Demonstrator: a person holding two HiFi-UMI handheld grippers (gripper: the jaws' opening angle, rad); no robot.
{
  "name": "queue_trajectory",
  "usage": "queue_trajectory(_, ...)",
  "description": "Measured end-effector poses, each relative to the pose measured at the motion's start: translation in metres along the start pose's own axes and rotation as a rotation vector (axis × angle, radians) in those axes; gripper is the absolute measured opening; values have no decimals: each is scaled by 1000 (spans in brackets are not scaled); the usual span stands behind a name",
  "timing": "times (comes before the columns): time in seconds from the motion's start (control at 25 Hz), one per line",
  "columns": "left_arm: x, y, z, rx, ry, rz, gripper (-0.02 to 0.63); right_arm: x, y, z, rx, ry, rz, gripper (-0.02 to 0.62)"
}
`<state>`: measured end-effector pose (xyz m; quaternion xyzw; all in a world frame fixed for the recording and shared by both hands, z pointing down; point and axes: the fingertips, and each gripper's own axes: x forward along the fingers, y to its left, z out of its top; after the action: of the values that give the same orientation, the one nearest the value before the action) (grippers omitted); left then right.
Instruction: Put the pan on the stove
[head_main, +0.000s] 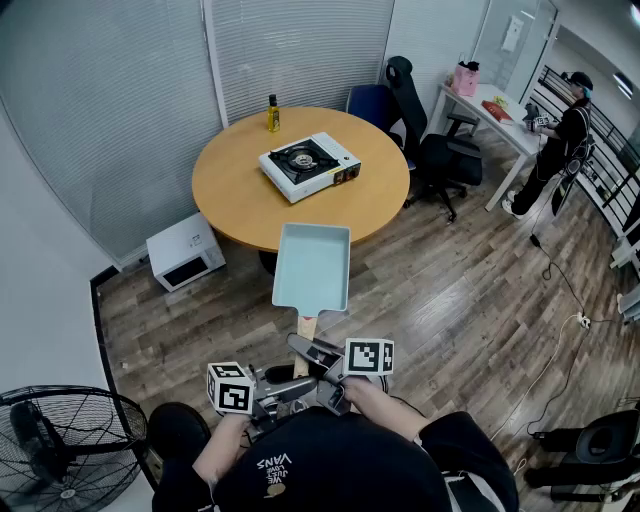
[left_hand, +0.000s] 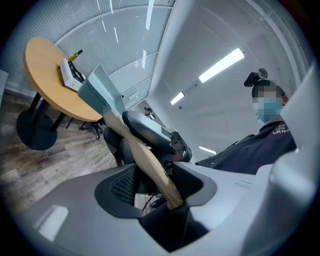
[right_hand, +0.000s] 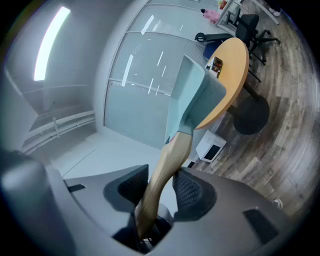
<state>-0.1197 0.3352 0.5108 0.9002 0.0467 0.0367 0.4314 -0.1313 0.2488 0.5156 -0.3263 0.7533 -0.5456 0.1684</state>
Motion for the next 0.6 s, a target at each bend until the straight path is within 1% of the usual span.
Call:
queue_trajectory(0.44, -18, 23, 22, 7, 14, -42, 196, 30, -8, 19, 11, -63, -9, 140)
queue_trajectory(0.6, -9, 30, 31, 0, 7, -46, 196, 30, -12, 30, 5, -47, -18, 140)
